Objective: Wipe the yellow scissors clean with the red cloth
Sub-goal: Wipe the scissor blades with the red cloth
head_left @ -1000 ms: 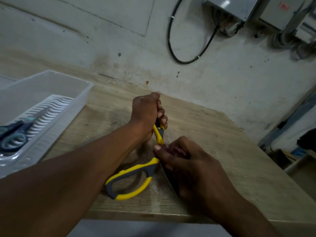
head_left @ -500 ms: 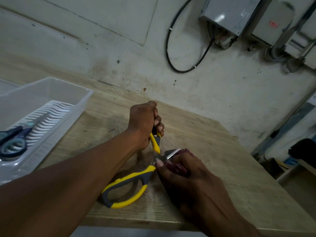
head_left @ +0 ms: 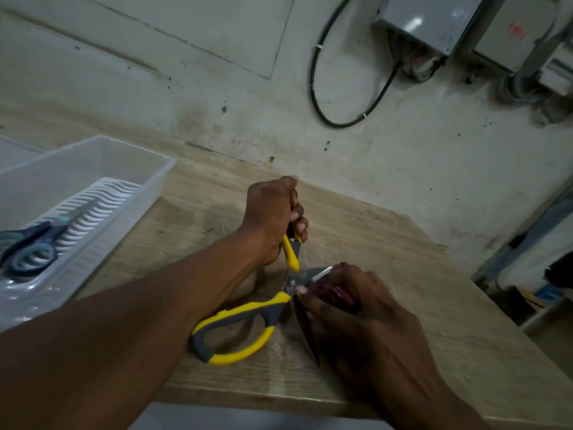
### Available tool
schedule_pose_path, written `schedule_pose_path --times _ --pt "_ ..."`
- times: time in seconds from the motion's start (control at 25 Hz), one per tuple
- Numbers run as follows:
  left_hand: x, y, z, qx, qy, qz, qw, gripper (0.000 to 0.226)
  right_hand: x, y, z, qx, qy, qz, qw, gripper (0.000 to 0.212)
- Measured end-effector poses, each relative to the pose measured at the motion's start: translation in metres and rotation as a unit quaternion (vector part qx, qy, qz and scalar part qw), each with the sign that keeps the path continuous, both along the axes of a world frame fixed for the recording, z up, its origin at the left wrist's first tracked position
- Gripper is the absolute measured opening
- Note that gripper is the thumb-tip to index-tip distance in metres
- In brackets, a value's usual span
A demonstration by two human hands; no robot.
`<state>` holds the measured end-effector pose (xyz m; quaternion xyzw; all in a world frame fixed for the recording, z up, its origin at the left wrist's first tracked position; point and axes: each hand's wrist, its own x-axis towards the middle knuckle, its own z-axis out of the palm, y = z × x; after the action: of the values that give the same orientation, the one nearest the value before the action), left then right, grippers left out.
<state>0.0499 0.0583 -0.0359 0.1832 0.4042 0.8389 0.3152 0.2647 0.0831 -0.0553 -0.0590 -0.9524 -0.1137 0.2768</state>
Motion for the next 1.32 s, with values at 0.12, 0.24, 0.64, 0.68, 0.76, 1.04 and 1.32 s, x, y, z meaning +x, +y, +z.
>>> schedule_pose_path --times 0.12,0.24,0.64,0.68,0.76,1.04,1.32 --pt "-0.002 0.002 0.0 0.011 0.005 -0.005 1.0 0.053 0.001 -0.003 -0.002 -0.11 0.078 0.023 0.991 0.036" --pt "-0.002 0.005 -0.001 0.004 0.011 -0.002 1.0 0.052 -0.018 -0.01 0.0 -0.129 0.077 0.024 0.988 0.033" --pt "-0.002 -0.002 0.001 -0.003 0.014 0.02 1.0 0.049 -0.039 -0.012 0.041 0.019 -0.18 -0.007 0.983 0.045" --pt "-0.002 -0.002 0.002 -0.003 0.027 0.033 0.999 0.048 -0.047 -0.009 0.052 0.046 -0.213 -0.009 0.976 0.046" --pt "0.001 -0.003 0.004 -0.008 0.066 0.041 0.997 0.048 -0.052 -0.002 0.067 0.077 -0.235 0.001 0.969 0.048" --pt "0.002 -0.007 0.004 -0.001 0.108 0.037 0.993 0.047 -0.034 0.019 0.089 0.006 -0.131 0.008 0.991 0.057" --pt "0.002 -0.008 0.006 0.007 0.115 0.039 0.993 0.047 -0.051 -0.015 0.077 0.009 -0.308 -0.029 0.951 0.062"
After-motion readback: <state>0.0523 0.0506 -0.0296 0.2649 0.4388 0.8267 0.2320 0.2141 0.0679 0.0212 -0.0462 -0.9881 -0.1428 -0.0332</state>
